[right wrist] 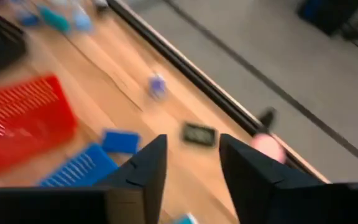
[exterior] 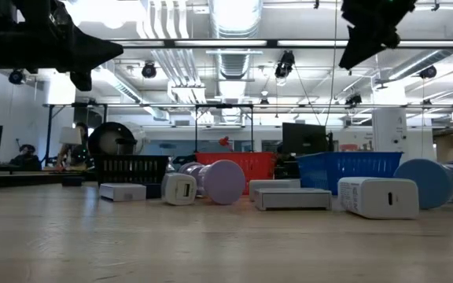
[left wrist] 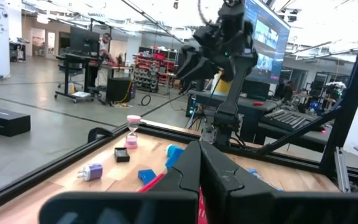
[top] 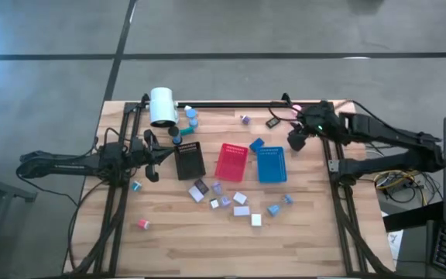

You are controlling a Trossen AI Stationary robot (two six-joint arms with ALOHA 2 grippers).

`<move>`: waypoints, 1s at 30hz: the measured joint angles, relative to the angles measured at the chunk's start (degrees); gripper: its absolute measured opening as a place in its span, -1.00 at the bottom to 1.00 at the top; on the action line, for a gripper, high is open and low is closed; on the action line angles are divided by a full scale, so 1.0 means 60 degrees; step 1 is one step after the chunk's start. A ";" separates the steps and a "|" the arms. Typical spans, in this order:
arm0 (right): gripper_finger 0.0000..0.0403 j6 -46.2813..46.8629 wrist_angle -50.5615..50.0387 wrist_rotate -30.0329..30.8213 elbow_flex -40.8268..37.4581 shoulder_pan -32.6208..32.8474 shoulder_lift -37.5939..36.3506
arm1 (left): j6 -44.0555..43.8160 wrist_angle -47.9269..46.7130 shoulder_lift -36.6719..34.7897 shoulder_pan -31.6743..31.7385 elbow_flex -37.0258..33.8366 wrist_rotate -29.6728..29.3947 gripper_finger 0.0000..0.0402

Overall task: Pick & Place Office items
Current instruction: Put the pink hourglass into the blue bin

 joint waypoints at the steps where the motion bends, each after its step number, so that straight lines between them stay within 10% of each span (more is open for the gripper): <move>1: -0.18 -0.0120 -0.0466 -0.0003 0.0348 -0.0130 0.0299 | -0.0020 0.0000 0.0000 0.0000 0.0000 0.0001 -0.97; 19: 0.52 -0.1721 -0.3087 -0.3500 0.3387 -0.5484 0.4249 | -0.0083 -0.0077 -0.0003 -0.0001 -0.0005 0.0033 -0.97; 30: 0.62 -0.2764 -0.2853 -0.4081 0.3437 -0.6682 0.5937 | -0.0052 -0.0377 0.0000 -0.0004 -0.0015 0.0029 -0.97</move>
